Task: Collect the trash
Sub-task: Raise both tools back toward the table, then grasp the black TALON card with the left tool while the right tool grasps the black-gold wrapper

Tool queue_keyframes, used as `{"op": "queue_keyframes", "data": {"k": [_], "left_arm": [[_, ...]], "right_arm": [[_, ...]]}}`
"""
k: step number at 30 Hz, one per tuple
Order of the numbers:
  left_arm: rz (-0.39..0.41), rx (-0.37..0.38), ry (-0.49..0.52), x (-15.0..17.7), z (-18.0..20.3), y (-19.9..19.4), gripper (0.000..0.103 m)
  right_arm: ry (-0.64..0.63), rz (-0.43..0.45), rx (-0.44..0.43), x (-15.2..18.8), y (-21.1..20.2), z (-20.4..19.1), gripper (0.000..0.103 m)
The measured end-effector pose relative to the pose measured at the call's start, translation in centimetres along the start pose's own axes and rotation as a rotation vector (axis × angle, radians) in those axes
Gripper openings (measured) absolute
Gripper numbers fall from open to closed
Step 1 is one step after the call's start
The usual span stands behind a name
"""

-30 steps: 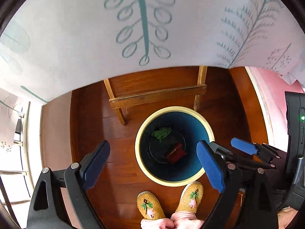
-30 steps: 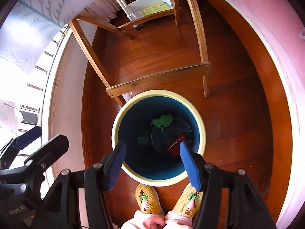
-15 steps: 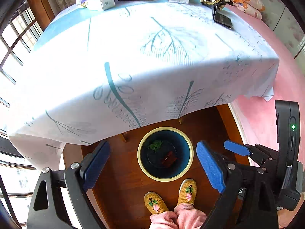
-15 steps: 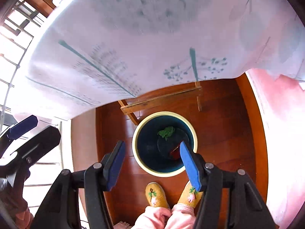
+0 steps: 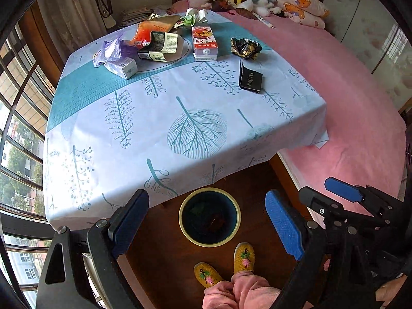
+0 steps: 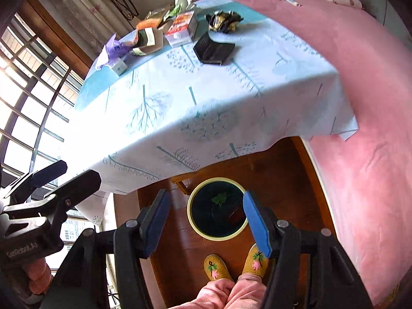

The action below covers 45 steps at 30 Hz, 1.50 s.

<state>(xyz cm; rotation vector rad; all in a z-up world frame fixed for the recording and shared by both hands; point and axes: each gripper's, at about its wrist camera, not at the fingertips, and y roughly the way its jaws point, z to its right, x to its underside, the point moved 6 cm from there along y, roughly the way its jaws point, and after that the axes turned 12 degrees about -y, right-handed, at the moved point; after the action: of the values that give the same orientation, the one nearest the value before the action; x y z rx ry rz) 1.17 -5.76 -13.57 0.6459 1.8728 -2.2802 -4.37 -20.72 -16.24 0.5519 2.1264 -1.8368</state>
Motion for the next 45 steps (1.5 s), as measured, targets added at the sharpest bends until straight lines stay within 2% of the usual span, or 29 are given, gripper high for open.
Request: {"op": "queue_keyframes", "data": {"k": [4,8,11,17,24,27,34,39,45], "left_arm": [[0.026,0.044,0.045,-1.0,1.6,-2.1,0.091],[0.079,0.042,0.11,-1.9,3.0,-3.6,0.091],[0.099,0.038,0.141,-2.7,3.9,-4.0,0.091],[0.105,0.007,0.18,-4.5,5.9,-2.8,0.091],[0.064,-0.065,0.167,-8.5,8.6,2.3,0.091],[0.019,-0.093,0.125,-10.8,9.8,5.4,0.091],[-0.082,-0.176,0.089,-15.2,12.3,12.7,0.091],[-0.156,-0.209,0.07,-16.0,12.9,16.6,0.091],[-0.22,-0.203,0.028,-16.0,13.0,19.5,0.091]], "right_arm": [[0.012,0.074,0.052,-1.0,-3.7,0.9,0.059],[0.035,0.118,0.103,-1.2,-6.3,2.0,0.059],[0.063,0.128,0.131,-1.4,-7.2,3.1,0.059],[0.097,0.185,0.132,-3.4,-7.7,5.6,0.059],[0.066,0.161,0.078,-7.7,-4.1,9.4,0.059],[0.039,0.111,0.032,-10.5,-1.6,11.6,0.058],[-0.061,0.071,-0.05,-15.5,3.1,15.5,0.057],[-0.106,0.016,-0.118,-16.8,6.2,16.5,0.057],[-0.157,-0.021,-0.165,-18.0,8.4,16.8,0.057]]}}
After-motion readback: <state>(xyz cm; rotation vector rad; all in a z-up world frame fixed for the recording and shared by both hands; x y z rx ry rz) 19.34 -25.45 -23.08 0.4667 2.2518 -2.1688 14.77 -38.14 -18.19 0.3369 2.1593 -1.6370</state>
